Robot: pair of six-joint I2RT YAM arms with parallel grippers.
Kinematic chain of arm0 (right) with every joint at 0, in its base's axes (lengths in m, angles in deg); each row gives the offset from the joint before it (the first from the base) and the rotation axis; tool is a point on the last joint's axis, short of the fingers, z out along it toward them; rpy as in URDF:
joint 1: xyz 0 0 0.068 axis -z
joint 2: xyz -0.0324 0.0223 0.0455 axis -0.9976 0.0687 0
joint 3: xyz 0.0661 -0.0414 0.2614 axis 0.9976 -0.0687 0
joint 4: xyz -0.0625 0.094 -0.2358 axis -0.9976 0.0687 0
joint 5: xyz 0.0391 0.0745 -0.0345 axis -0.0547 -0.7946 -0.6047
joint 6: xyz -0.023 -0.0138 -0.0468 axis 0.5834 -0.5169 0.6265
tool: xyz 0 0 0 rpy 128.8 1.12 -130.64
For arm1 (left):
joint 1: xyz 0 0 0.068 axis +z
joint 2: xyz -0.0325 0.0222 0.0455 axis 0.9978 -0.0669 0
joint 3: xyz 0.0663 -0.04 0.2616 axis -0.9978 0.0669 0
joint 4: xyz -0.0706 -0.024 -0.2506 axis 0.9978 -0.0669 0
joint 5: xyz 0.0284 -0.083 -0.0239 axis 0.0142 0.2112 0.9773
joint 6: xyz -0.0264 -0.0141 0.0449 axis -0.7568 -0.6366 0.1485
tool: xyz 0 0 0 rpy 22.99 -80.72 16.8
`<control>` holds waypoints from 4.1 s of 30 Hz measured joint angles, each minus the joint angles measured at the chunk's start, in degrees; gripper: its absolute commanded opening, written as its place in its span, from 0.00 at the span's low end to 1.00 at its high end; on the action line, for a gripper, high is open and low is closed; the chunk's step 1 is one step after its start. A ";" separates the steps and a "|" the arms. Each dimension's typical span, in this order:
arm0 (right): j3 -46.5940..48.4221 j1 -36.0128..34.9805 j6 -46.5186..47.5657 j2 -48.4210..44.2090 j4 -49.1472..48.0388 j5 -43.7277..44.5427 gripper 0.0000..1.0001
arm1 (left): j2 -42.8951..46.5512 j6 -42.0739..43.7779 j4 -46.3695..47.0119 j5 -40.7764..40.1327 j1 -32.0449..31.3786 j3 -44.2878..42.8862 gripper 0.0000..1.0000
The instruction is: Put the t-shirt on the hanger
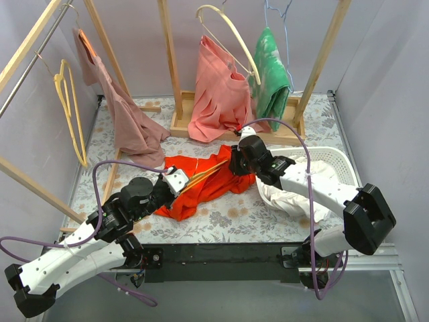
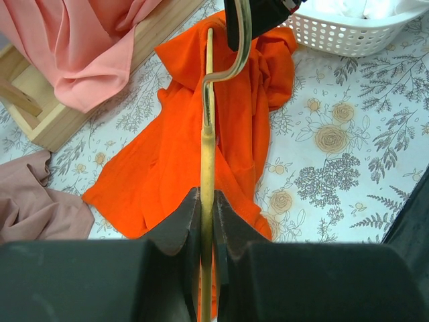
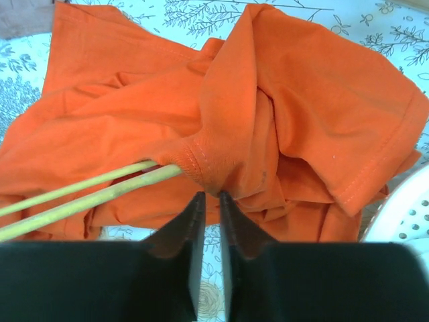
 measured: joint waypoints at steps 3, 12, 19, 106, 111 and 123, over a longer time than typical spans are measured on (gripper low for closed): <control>0.11 -0.02 0.11 0.24 0.04 -0.04 0.01 | 0.04 0.04 0.11 -0.02 0.00 0.00 0.00; 5.33 -0.87 1.86 -1.14 0.42 -1.97 0.01 | 0.11 0.04 0.55 -0.13 0.00 0.11 0.00; 12.61 -3.85 4.66 -2.82 0.66 -4.55 0.01 | -0.11 -0.07 1.20 -0.04 0.00 0.13 0.00; -5.29 -15.43 11.80 -21.79 -10.08 10.45 0.67 | 8.57 -5.18 4.61 -2.34 0.11 1.01 0.00; -10.80 -9.64 7.37 -19.45 -13.40 8.35 0.64 | 8.90 -5.64 4.96 -2.69 0.11 1.01 0.00; -9.14 -8.35 5.01 -7.26 -17.59 7.19 0.01 | 9.31 -5.66 4.87 -2.84 0.11 0.94 0.00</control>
